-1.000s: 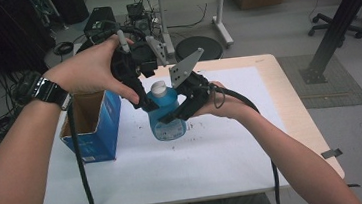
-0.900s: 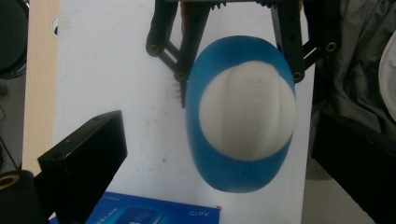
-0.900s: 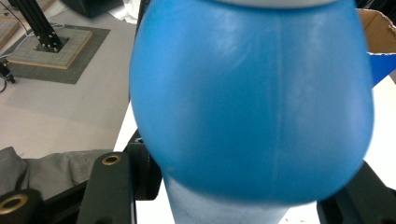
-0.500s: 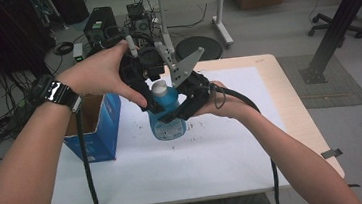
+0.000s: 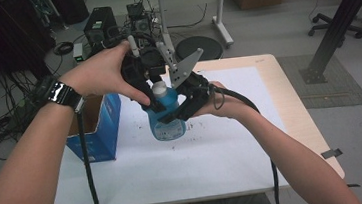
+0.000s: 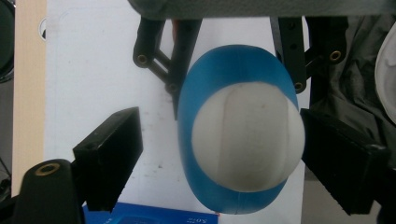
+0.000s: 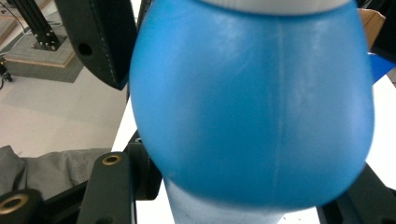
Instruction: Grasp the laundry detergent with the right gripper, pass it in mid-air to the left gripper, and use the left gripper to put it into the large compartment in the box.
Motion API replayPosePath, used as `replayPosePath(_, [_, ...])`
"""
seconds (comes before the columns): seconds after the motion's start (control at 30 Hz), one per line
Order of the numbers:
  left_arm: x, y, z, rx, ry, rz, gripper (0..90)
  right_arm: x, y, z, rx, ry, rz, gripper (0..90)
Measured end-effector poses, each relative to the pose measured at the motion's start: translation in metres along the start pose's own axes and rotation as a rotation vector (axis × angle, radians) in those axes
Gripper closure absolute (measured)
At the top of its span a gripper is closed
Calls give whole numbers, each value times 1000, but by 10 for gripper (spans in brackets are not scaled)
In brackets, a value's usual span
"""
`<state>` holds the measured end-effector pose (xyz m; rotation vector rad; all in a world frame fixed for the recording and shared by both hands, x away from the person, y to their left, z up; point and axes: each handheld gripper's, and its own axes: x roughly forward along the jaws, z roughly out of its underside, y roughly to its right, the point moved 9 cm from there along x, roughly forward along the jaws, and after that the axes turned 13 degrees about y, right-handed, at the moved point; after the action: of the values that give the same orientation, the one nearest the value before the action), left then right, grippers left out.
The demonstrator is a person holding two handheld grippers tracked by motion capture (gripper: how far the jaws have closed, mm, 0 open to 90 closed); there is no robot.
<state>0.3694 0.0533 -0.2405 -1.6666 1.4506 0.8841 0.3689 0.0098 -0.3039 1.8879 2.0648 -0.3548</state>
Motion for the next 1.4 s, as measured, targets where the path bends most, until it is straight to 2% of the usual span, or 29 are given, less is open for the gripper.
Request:
replayPosePath(0.83, [2,0,0,7,-17,-17,261,2,2,1,-3,-4,9,433])
replayPosePath(1.13, [5,2,0,18,-28,-8,314,1,3,1,-2,-2,13,433])
replayPosePath(1.4, [3,3,0,9,-23,4,376,0,4,1,4,2,18,433])
